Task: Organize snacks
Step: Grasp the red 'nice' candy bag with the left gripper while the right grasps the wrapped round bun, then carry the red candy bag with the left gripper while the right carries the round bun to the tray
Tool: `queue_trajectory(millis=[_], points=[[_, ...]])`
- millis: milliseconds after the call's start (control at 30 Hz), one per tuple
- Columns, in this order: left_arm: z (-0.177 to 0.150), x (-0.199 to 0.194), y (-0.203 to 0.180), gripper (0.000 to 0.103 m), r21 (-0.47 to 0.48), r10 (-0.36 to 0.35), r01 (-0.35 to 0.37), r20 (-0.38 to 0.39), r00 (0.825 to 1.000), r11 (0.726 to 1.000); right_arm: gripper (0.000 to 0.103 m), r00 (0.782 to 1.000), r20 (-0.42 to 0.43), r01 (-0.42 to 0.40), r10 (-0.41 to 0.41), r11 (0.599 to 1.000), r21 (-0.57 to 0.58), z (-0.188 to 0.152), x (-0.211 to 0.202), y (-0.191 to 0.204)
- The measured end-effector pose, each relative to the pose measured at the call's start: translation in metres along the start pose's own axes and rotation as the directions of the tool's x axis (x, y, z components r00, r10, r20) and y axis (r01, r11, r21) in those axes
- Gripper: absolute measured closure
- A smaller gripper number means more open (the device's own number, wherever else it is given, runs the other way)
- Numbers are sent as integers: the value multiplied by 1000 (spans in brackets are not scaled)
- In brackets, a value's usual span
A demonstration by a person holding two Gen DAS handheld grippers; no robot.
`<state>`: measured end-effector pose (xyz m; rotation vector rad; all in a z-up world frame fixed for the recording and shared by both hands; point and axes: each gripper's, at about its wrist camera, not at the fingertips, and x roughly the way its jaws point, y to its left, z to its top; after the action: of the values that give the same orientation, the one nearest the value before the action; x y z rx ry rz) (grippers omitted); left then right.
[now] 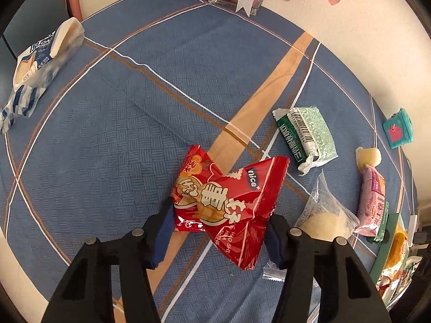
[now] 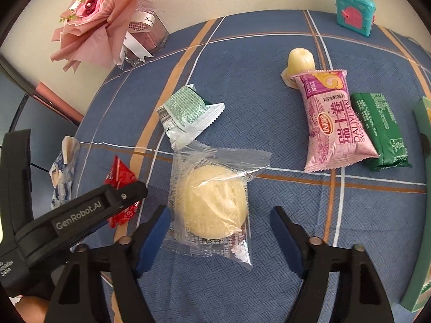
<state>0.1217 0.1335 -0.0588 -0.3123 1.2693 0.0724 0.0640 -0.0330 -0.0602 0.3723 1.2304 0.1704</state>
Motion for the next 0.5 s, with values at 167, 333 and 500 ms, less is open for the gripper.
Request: queue_trajectory(millis=[167,333,500], points=[[0,-2,-1,44,-1,-6,6,7,1000,1000,43,1000,0,-26,26,1000,2,0,-1,-1],[-1,-10,-1,44,-6,-18,18,22,1000,1000,49,999,2,-47,47,999,8,0,-3,-3],[-3,-26,-10,44,21,-23,22,55,998,1000,53,999,12,-35,35,999,6,-1,-11,-5]])
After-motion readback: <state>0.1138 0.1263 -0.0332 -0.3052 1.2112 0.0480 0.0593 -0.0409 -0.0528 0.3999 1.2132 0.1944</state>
